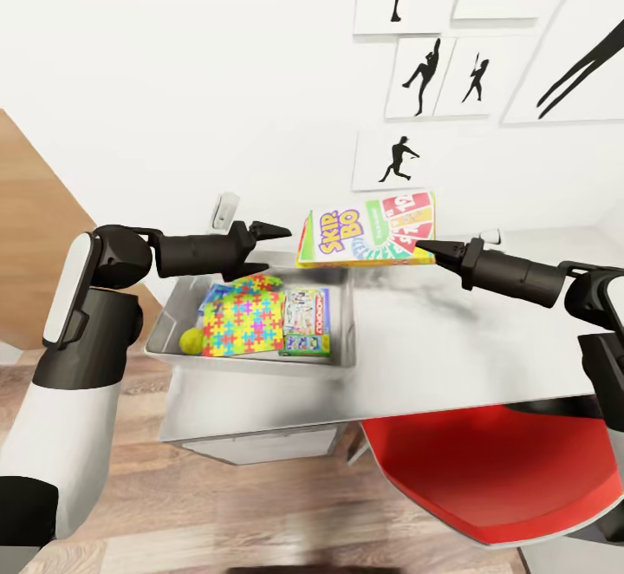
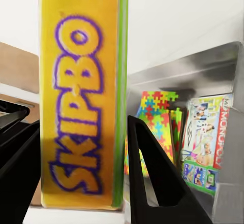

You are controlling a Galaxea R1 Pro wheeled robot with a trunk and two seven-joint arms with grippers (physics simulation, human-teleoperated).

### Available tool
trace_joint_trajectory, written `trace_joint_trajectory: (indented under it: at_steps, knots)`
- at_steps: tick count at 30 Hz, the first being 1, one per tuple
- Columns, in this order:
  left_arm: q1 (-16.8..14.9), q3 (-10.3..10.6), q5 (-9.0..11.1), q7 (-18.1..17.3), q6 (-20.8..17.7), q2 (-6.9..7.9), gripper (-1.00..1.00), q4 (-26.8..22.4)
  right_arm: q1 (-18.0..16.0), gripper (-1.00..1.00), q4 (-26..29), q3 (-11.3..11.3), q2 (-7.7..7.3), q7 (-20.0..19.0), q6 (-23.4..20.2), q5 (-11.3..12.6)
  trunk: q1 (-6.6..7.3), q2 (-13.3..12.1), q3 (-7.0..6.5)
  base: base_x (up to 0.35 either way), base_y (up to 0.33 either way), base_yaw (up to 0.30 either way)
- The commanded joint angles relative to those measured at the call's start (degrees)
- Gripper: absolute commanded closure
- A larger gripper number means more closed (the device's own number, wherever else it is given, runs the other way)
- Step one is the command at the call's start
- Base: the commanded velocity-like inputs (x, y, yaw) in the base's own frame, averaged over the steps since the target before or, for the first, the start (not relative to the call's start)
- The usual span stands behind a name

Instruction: Put all the toys in the child's room - the three board games (two on the bed and one on the table), the two jigsaw puzzles on the table, and the tennis ball on the table - inside the toy box on the table in the child's room.

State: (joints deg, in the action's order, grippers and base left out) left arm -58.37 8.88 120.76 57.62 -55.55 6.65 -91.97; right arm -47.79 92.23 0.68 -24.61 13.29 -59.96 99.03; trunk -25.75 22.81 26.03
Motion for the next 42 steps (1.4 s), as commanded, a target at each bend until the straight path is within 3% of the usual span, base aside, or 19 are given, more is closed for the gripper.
trace_joint_trajectory:
  at_steps: [1, 23, 27, 30, 42]
  knots:
    - [0.0, 0.0, 0.5, 0.6, 0.0, 0.03, -1.0, 0.0, -0.1, 1.0, 0.1, 0.0, 0.01, 0.6, 0.0, 1.0, -0.03, 0.1, 0.09, 0.0, 0.282, 0.0]
    - [0.4, 0.0, -0.2, 0.7, 0.1, 0.41, -1.0, 0.0, 0.0, 1.0, 0.1, 0.1, 0.02, 0.6, 0.0, 0.9, -0.03, 0.1, 0.04, 0.0, 0.07, 0.0]
    - [1.3, -0.6, -0.5, 0.5, 0.1, 1.53, -1.0, 0.0, 0.0, 1.0, 0.1, 0.1, -0.07, 0.5, 0.0, 0.9, -0.03, 0.1, -0.12, 0.0, 0.005, 0.0]
    - [2.2, -2.1, -0.6, 0.3, -0.1, 2.94, -1.0, 0.0, 0.0, 1.0, 0.1, 0.1, -0.08, 0.5, 0.0, 0.9, -0.03, 0.1, -0.31, 0.0, 0.003, 0.0]
    - [6.1, -5.1, -0.4, -2.2, -3.2, 4.77, -1.0, -0.1, 0.3, 1.0, 0.0, 0.2, 0.0, 0.6, 0.0, 0.8, -0.03, 0.1, -1.27, 0.0, 0.001, 0.0]
